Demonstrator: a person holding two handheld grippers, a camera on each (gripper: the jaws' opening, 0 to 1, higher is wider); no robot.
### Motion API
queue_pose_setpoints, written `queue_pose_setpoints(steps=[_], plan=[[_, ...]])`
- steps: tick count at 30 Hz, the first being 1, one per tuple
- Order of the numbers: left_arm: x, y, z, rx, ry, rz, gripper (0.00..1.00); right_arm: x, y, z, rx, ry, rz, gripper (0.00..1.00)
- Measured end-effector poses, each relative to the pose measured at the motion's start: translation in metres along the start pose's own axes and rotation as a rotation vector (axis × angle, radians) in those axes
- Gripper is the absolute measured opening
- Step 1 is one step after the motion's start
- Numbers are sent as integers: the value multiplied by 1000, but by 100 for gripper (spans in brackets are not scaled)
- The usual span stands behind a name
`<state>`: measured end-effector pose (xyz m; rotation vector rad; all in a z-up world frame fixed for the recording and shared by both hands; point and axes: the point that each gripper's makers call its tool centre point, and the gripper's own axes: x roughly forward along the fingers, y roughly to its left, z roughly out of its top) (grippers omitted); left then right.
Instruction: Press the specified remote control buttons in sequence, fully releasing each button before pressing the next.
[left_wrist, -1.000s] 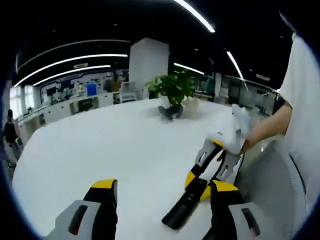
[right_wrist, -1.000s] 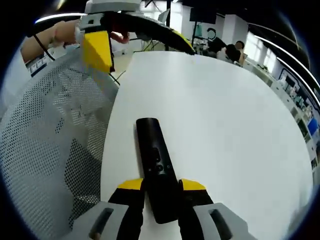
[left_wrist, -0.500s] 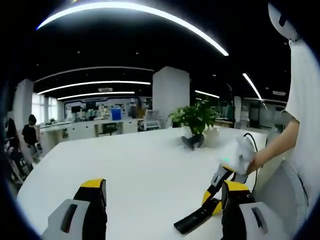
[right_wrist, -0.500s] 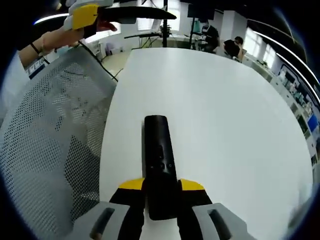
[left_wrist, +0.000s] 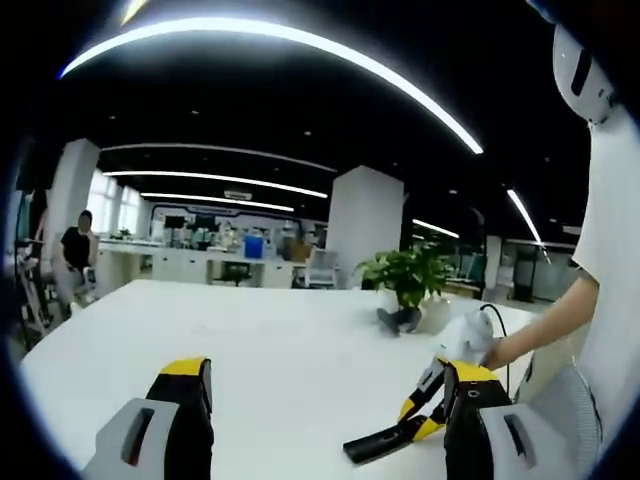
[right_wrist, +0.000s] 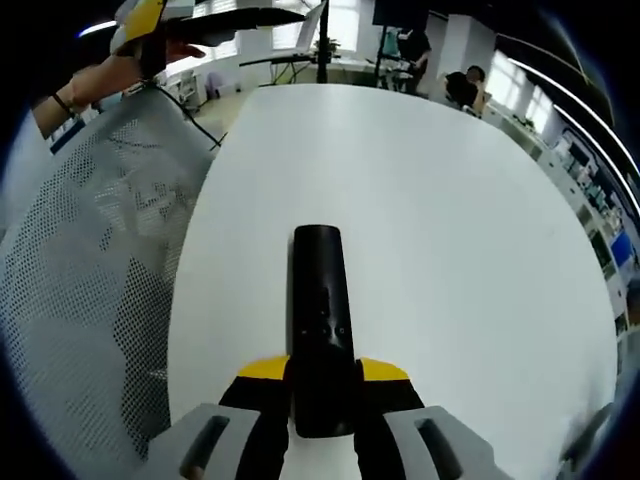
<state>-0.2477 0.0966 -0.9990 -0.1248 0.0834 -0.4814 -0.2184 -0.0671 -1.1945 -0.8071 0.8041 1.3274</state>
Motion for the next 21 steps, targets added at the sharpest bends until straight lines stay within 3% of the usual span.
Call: queue_pose_setpoints(steps=[8, 16, 21], plan=[[-1, 0, 2, -3, -12, 9, 100, 0, -40, -5, -12, 35, -26, 21], [0, -1, -3, 8, 8, 9, 100, 1, -78, -5, 87, 15, -25, 21], [0, -1, -5, 1, 18, 8, 100, 1, -99, -7, 91, 27, -38, 21]])
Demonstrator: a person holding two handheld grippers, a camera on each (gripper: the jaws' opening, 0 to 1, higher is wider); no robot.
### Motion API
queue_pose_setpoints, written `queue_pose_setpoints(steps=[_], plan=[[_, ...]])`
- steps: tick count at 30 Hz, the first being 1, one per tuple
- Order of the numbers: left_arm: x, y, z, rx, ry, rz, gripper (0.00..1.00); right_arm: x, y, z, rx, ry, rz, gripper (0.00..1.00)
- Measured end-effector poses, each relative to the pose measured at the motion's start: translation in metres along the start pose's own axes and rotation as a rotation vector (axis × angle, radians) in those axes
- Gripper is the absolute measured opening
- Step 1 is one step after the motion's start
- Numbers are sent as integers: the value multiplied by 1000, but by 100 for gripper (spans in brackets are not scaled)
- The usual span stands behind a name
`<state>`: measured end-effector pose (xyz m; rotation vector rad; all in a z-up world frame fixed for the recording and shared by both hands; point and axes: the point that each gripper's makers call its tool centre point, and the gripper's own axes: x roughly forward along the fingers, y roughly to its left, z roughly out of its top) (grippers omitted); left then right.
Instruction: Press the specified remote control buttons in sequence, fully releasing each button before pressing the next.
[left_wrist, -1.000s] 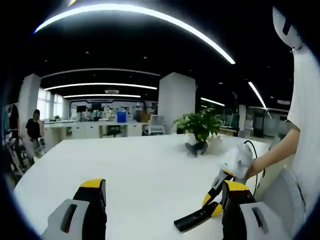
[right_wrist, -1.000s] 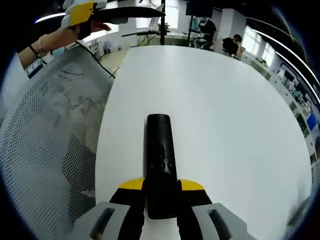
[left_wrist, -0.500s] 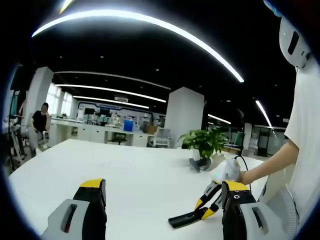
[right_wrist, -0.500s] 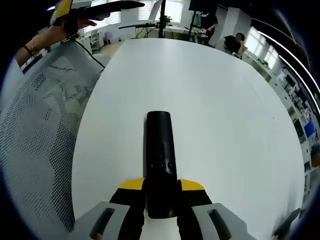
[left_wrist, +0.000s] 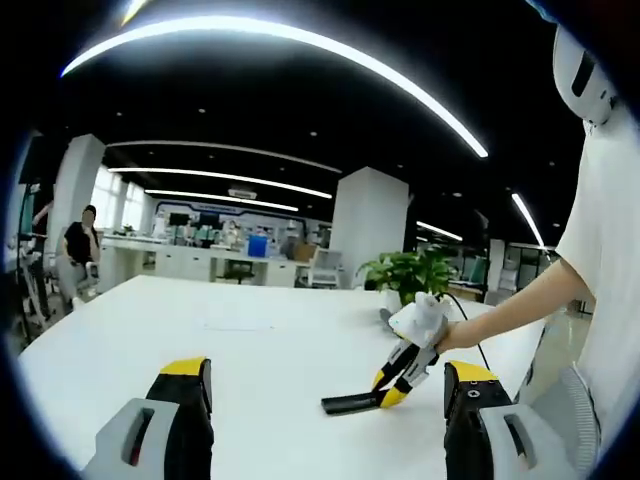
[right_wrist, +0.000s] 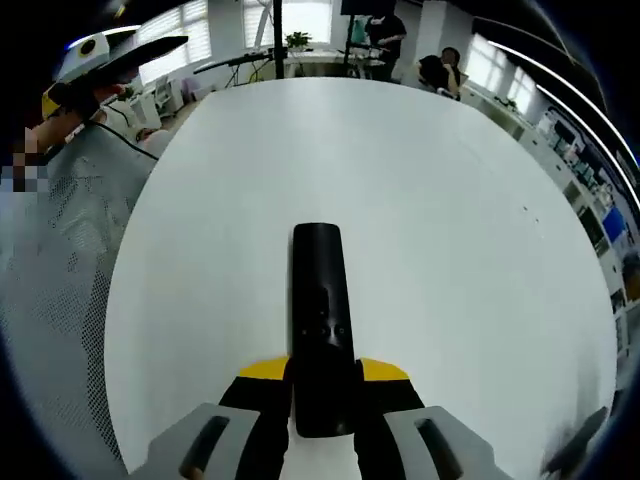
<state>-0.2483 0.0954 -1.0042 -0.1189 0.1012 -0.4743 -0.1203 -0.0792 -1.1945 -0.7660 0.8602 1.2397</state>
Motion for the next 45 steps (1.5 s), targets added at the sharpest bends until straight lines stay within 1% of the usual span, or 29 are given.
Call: queue_pose_setpoints(steps=[6, 13, 15, 19, 22, 25, 26, 28, 29, 30, 31, 32, 33, 34, 35, 36, 38, 39, 40, 42, 45], plan=[[0, 1, -1, -10, 1, 1, 99, 2, -21, 0, -16, 19, -19, 21], [-1, 3, -1, -18, 0, 5, 99, 3, -50, -1, -39, 45, -54, 21], [-1, 3, -1, -18, 3, 5, 99, 3, -55, -1, -38, 46, -61, 21], [0, 3, -2, -17, 6, 3, 99, 3, -65, -2, -6, 35, -72, 22], [0, 3, -2, -19, 8, 5, 99, 4, -65, -2, 35, 18, -75, 22], [0, 4, -3, -21, 9, 6, 99, 2, -64, -3, 93, 5, -98, 23], [0, 4, -3, -22, 10, 6, 99, 2, -64, -4, 128, -5, -107, 24], [0, 4, -3, -24, 12, 4, 99, 1, -64, -5, 174, -45, -118, 29], [0, 4, -3, -26, 10, 5, 99, -2, -64, -3, 214, -81, -137, 31], [1, 4, -2, -26, 8, 5, 99, -4, -63, -2, 242, -111, -145, 35], [1, 4, -2, -27, 8, 5, 99, -7, -64, -1, 287, -159, -164, 38], [1, 4, -3, -27, 11, 6, 99, -10, -64, 1, 319, -193, -177, 42], [1, 4, -3, -27, 13, 5, 99, -15, -62, 3, 351, -241, -193, 48], [2, 4, -4, -27, 17, 5, 99, -18, -61, 2, 375, -264, -208, 52], [2, 4, -5, -26, 21, 3, 99, -23, -61, 1, 387, -296, -233, 56], [3, 4, -6, -25, 24, 1, 99, -24, -61, 0, 391, -306, -244, 61], [4, 3, -7, -25, 29, -2, 98, -37, -56, -2, 422, -363, -309, 71], [4, 3, -7, -26, 31, -4, 98, -40, -56, -4, 438, -385, -325, 78], [5, 3, -8, -27, 32, -5, 98, -45, -55, -5, 459, -414, -342, 82], [6, 2, -7, -33, 30, -9, 98, -60, -50, -9, 521, -485, -375, 89], [9, 2, -4, -53, 16, -14, 98, -75, -42, -13, 550, -533, -401, 92]])
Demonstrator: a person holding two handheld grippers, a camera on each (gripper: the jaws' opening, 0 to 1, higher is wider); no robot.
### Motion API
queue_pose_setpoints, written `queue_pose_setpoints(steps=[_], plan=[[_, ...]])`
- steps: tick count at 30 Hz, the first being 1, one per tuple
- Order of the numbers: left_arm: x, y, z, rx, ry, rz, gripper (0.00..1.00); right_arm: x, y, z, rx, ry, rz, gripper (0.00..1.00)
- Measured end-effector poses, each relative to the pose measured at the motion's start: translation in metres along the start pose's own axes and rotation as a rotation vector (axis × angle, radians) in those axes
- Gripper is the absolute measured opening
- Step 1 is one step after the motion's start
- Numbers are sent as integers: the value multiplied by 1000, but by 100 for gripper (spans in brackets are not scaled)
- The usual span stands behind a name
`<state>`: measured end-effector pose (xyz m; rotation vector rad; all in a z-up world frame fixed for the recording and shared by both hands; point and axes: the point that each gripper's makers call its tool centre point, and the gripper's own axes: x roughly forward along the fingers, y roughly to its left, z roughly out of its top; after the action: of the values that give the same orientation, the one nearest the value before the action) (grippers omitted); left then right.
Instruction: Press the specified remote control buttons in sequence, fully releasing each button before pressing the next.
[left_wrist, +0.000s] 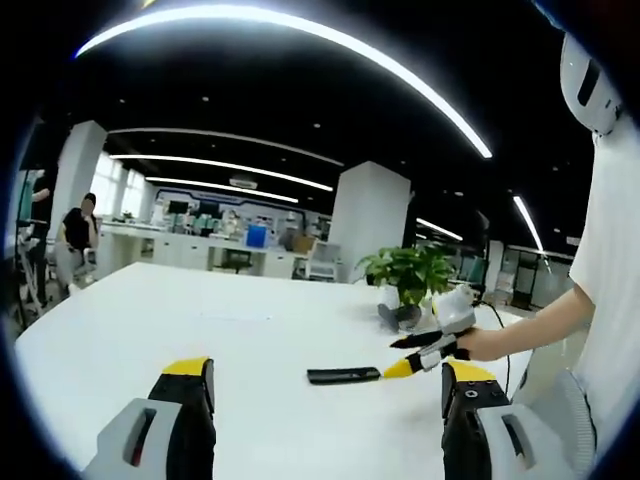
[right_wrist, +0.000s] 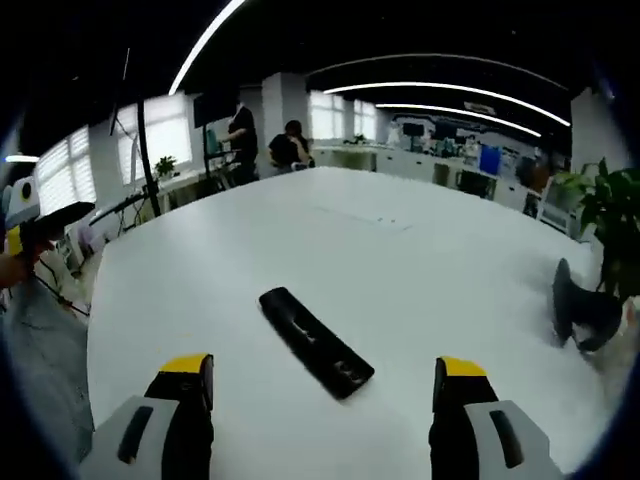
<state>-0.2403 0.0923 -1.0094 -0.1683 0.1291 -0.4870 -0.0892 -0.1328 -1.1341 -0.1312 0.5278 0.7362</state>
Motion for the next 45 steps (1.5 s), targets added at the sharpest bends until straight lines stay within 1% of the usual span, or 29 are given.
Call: queue_pose_setpoints(steps=[3, 4, 5, 8, 13, 17, 19, 20, 22, 26, 30, 32, 35, 36, 45], plan=[[3, 1, -1, 5, 8, -3, 98, -19, 5, 1, 28, -29, -11, 97], [4, 1, -3, 8, 14, -5, 98, -28, 5, 3, 30, -51, -33, 99], [5, 1, -4, 10, 21, -10, 98, -33, 5, 4, 25, -66, -49, 99], [7, 0, -5, 8, 27, -20, 98, -58, 15, 2, 32, -82, -91, 99], [11, 2, -5, 9, 36, -32, 98, -88, 31, 1, 58, -109, -126, 99], [14, 4, -6, 7, 44, -33, 98, -107, 36, 0, 56, -113, -144, 99], [16, 3, -5, 13, 43, -33, 98, -118, 39, 1, 41, -122, -157, 99], [17, 3, -6, 16, 45, -34, 98, -122, 35, -2, 20, -131, -174, 99], [18, 3, -7, 16, 48, -35, 98, -132, 41, -1, 9, -143, -195, 99], [21, 3, -9, 9, 56, -36, 98, -138, 41, -6, 2, -135, -221, 99], [22, 4, -7, 13, 48, -30, 98, -149, 46, -6, -32, -130, -243, 99], [23, 4, -9, 9, 53, -27, 98, -152, 47, -6, -32, -129, -251, 99], [22, 4, -12, 10, 61, -21, 98, -153, 49, -8, 24, -133, -242, 99], [22, 5, -12, 11, 61, -20, 98, -152, 49, -8, 29, -132, -238, 99], [22, 2, -13, 7, 63, -20, 98, -143, 63, -2, 15, -127, -206, 99]])
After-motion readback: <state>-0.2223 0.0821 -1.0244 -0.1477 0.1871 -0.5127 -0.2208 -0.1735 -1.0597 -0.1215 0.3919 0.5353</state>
